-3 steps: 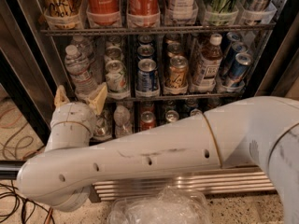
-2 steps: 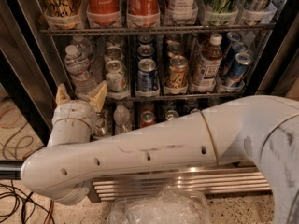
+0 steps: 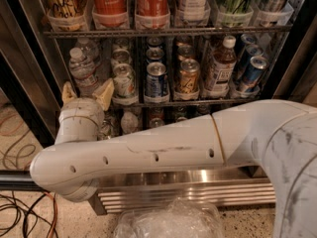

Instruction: Pick water bottle from middle shelf of fridge

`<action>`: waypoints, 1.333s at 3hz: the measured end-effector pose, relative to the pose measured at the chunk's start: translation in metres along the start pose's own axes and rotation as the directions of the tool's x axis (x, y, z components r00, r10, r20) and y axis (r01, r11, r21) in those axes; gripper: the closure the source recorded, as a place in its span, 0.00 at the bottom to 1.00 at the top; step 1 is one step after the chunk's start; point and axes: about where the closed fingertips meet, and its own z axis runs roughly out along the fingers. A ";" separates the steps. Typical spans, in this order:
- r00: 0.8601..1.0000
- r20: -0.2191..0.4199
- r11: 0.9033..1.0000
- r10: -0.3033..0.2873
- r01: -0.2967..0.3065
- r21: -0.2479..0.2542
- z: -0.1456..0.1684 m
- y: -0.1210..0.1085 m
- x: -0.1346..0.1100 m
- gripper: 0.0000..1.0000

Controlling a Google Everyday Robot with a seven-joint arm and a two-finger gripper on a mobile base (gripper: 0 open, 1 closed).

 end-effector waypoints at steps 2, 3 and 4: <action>1.000 0.026 1.000 -0.010 0.010 0.018 0.025 -0.001 -0.002 0.25; 0.999 0.035 1.000 -0.012 0.011 0.016 0.035 0.001 -0.004 0.25; 0.999 0.034 1.000 -0.010 0.010 0.006 0.041 0.006 -0.003 0.31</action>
Offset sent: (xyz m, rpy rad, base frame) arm 0.0360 -0.0013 0.0079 -0.0143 -0.0475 -0.0345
